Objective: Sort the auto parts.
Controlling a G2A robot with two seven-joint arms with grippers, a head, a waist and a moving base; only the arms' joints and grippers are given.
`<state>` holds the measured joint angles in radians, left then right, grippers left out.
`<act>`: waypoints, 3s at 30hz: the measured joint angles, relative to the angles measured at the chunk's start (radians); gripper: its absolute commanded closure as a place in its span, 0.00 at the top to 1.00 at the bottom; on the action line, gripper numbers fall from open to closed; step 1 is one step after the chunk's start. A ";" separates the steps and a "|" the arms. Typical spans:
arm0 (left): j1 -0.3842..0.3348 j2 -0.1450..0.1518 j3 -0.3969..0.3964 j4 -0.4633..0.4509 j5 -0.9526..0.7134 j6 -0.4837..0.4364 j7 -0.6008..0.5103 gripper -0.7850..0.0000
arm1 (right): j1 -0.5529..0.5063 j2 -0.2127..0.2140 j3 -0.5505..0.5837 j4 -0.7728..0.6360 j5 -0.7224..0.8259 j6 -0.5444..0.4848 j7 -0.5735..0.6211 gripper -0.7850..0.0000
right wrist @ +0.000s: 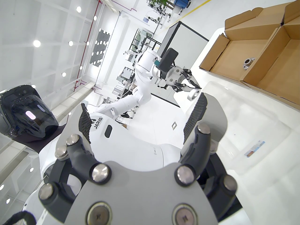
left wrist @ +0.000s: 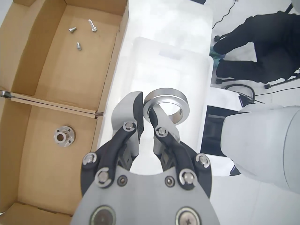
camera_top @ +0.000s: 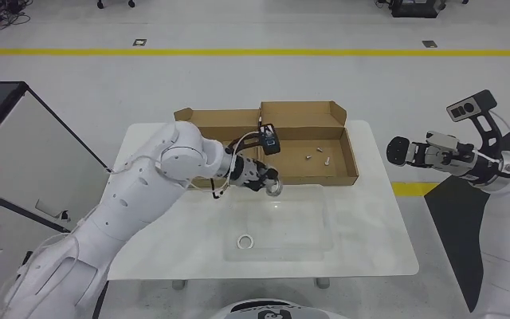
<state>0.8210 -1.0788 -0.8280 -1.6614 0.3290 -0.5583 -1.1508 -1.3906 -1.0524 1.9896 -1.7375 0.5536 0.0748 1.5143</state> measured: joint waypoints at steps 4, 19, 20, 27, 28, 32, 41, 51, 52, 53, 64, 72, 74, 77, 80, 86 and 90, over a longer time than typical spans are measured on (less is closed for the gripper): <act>0.033 0.018 -0.070 -0.009 -0.086 -0.040 0.033 0.00 | 0.000 0.000 0.000 0.000 0.000 0.000 0.000 1.00; 0.091 0.041 -0.188 -0.016 -0.519 -0.284 0.171 0.00 | 0.000 0.000 0.000 0.000 0.000 0.000 0.000 1.00; 0.088 0.041 -0.185 -0.019 -0.535 -0.292 0.179 0.00 | 0.000 0.000 0.000 0.000 0.000 0.000 0.000 1.00; 0.074 0.043 -0.181 -0.025 -0.528 -0.299 0.188 0.00 | 0.000 0.000 0.000 0.000 0.000 0.000 0.000 1.00; 0.074 0.043 -0.181 -0.025 -0.528 -0.299 0.188 0.00 | 0.000 0.000 0.000 0.000 0.000 0.000 0.000 1.00; 0.076 0.043 -0.182 -0.026 -0.529 -0.297 0.191 0.00 | 0.000 0.000 0.000 0.000 0.000 0.000 0.000 1.00; 0.087 0.021 -0.190 -0.038 -0.612 -0.318 0.437 0.00 | 0.000 0.000 0.000 0.000 0.000 0.000 0.000 1.00; 0.070 -0.009 -0.131 -0.039 -0.974 -0.455 0.519 0.00 | 0.000 0.000 0.000 0.000 0.000 0.000 0.000 1.00; 0.069 -0.012 -0.129 -0.046 -1.014 -0.455 0.516 0.00 | 0.000 0.000 0.000 0.000 0.000 0.000 0.000 1.00; 0.069 -0.015 -0.130 -0.052 -1.055 -0.455 0.512 0.00 | 0.000 0.000 0.000 0.000 0.000 0.000 0.000 1.00; 0.123 -0.065 -0.193 -0.076 -1.367 -0.454 0.342 0.00 | 0.000 0.000 0.000 0.000 0.000 0.000 0.000 1.00; 0.119 -0.074 -0.227 -0.028 -1.118 -0.444 0.333 0.00 | 0.000 0.000 0.000 0.000 0.000 0.000 0.000 1.00; 0.113 -0.072 -0.235 -0.015 -1.044 -0.440 0.329 0.00 | 0.000 0.000 0.000 0.000 0.000 0.000 0.000 1.00; 0.107 -0.071 -0.249 0.001 -0.924 -0.432 0.323 0.00 | 0.000 0.000 0.000 0.000 0.000 0.000 0.000 1.00; 0.100 -0.072 -0.265 0.007 -0.785 -0.417 0.330 0.00 | 0.000 0.000 0.000 0.000 0.000 0.000 0.000 1.00; 0.107 -0.086 -0.235 -0.019 -0.784 -0.435 0.423 0.00 | 0.000 0.000 0.000 0.000 0.000 0.000 0.000 1.00; 0.104 -0.092 -0.208 -0.044 -0.958 -0.455 0.424 0.00 | 0.000 0.000 0.000 0.000 0.000 0.000 0.000 1.00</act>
<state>0.9254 -1.1705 -1.0358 -1.7051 -0.6294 -1.0134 -0.7271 -1.3906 -1.0524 1.9896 -1.7375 0.5536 0.0748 1.5143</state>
